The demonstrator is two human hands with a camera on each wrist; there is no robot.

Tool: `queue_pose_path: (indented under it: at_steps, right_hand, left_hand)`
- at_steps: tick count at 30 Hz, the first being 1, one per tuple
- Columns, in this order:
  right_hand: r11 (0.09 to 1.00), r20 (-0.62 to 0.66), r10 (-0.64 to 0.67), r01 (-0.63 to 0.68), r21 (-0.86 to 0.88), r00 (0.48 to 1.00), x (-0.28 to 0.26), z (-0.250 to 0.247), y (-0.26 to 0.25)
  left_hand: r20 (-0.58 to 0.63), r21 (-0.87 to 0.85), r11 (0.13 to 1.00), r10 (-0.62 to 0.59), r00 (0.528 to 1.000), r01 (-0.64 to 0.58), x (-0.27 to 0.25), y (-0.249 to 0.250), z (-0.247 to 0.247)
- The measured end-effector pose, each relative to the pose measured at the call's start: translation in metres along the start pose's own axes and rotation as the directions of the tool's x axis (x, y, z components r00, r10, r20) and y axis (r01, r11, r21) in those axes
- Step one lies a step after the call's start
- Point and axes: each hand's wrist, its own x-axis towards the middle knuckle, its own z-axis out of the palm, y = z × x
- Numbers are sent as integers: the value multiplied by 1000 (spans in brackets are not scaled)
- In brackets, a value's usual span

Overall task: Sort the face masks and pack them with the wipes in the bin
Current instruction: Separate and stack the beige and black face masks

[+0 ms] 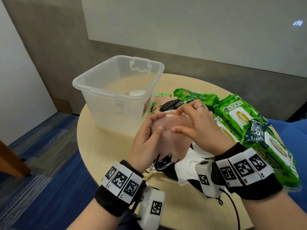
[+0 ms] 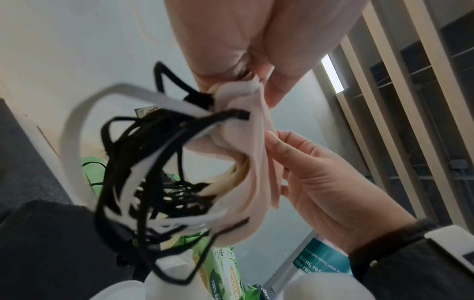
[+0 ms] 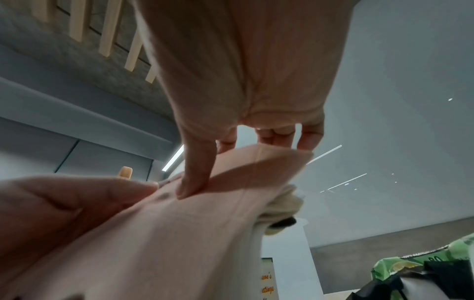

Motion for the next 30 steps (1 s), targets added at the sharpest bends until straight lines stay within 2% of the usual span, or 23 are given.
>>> queue_pose_path:
  at_steps: [4,8,12,16,18,21,24,27,30]
  right_hand:
    - [992,23,-59,56,113,998,1,0,-1]
    - [962,-56,-184,191,193,981,0,2,0]
    - [947,-165,-165,203,248,972,-2,10,2]
    - [954,-278,-158,219,204,947,-4,15,-2]
    - [955,-258,-148,206,213,955,-4,17,-4]
    - [929,-124,-16,61,365,992,-3,16,-4]
    - [887,-1,54,-48,459,999,-2,14,-5]
    - [795,32,90,-91,599,995,-2,11,-8]
    - [791,11,102,-88,605,995,-1,11,-7]
  left_hand:
    - [5,-10,1000,-24,1000,24,-1,0,-1]
    - [-3,-1,996,-84,996,84,-1,0,0]
    - [-1,-17,992,-126,992,126,0,-1,1]
    - [-20,27,995,-92,996,92,-1,-3,0]
    - [-35,72,995,-63,997,66,-1,-4,0]
    - [-56,162,986,-19,998,28,-1,-3,-2]
    - [-60,219,976,11,998,3,-2,-2,-1]
    - [-53,230,973,23,998,-10,-2,1,2]
    - [-46,221,975,22,999,-11,-2,1,2]
